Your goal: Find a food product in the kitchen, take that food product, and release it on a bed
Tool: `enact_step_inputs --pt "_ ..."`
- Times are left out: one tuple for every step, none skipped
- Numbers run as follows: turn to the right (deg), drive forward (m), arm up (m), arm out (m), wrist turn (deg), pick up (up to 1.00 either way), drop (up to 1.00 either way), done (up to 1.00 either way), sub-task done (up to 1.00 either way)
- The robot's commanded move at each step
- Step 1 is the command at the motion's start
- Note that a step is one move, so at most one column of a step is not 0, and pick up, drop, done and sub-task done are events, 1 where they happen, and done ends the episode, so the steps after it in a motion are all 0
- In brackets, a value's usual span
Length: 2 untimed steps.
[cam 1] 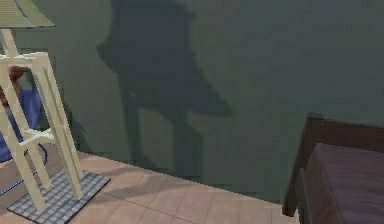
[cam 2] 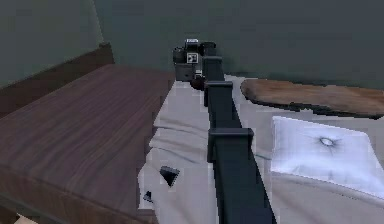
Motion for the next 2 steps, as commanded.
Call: enact_step_inputs --pt "0.0 0.00 0.00 0.00 0.0 0.00 1.00 0.00 0.00" --pt "0.0 0.00 0.04 0.00 0.0 0.00 0.00 0.00 0.00"
